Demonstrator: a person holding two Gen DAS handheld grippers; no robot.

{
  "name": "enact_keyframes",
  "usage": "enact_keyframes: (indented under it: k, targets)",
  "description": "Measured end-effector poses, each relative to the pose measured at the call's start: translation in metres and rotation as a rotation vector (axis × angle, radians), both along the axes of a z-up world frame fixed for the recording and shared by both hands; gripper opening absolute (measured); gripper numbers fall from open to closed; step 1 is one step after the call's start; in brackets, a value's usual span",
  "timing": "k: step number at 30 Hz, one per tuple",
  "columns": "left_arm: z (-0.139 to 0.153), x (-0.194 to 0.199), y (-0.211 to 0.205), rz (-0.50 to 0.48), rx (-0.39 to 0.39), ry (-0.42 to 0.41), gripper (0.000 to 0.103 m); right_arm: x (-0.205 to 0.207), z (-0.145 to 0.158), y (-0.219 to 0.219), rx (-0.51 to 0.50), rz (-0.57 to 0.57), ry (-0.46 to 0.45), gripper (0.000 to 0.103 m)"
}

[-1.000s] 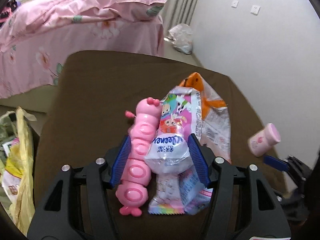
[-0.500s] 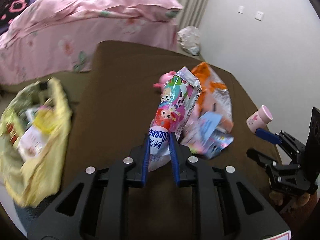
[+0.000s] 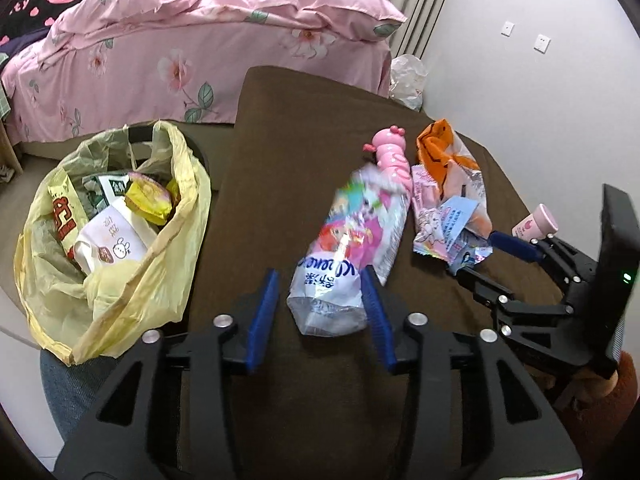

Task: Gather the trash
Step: 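Grasp the white snack wrapper with the left tool while the right tool approaches the blue wrapper, then grasp the blue-and-white wrapper with the right tool while the left tool lifts its wrapper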

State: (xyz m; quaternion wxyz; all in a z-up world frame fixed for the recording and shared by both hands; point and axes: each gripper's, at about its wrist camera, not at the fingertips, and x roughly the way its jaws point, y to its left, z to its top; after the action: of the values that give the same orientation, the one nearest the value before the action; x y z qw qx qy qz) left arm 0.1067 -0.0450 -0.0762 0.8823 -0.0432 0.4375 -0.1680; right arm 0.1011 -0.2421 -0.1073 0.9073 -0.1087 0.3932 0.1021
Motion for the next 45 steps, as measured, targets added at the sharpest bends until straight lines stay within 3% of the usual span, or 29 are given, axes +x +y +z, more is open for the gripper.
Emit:
enact_keyframes:
  k: [6,13,17,21,23,26,30,40,45]
  targets:
    - [0.0,0.0,-0.008,-0.028,-0.016,0.013,0.043,-0.004,-0.01,-0.035,-0.005,-0.098,0.045,0.06]
    - [-0.007,0.002,-0.011,-0.072,-0.082,0.06,0.045,-0.006,-0.016,-0.065,0.204,-0.166,0.146,0.061]
    - [-0.014,0.002,-0.013,-0.096,-0.101,0.095,0.045,-0.003,-0.011,-0.051,0.124,-0.15,0.167,0.06]
    - [-0.013,0.0,-0.015,-0.085,-0.059,0.077,0.045,-0.008,0.006,-0.024,0.105,-0.083,0.025,0.06]
    - [-0.012,-0.002,-0.014,-0.083,-0.039,0.067,0.045,-0.003,0.012,-0.015,0.143,-0.056,-0.006,0.06]
    - [-0.011,-0.003,-0.012,-0.08,-0.04,0.065,0.045,0.018,0.009,-0.011,0.206,-0.061,0.018,0.06]
    - [-0.01,-0.003,-0.011,-0.08,-0.04,0.066,0.045,0.035,-0.002,-0.007,0.209,-0.069,0.064,0.059]
    - [-0.011,-0.004,-0.012,-0.092,-0.045,0.067,0.046,0.015,-0.004,-0.033,0.07,-0.131,0.073,0.059]
    - [-0.012,-0.005,-0.011,-0.092,-0.045,0.069,0.046,0.004,-0.004,-0.052,0.128,-0.14,0.092,0.059]
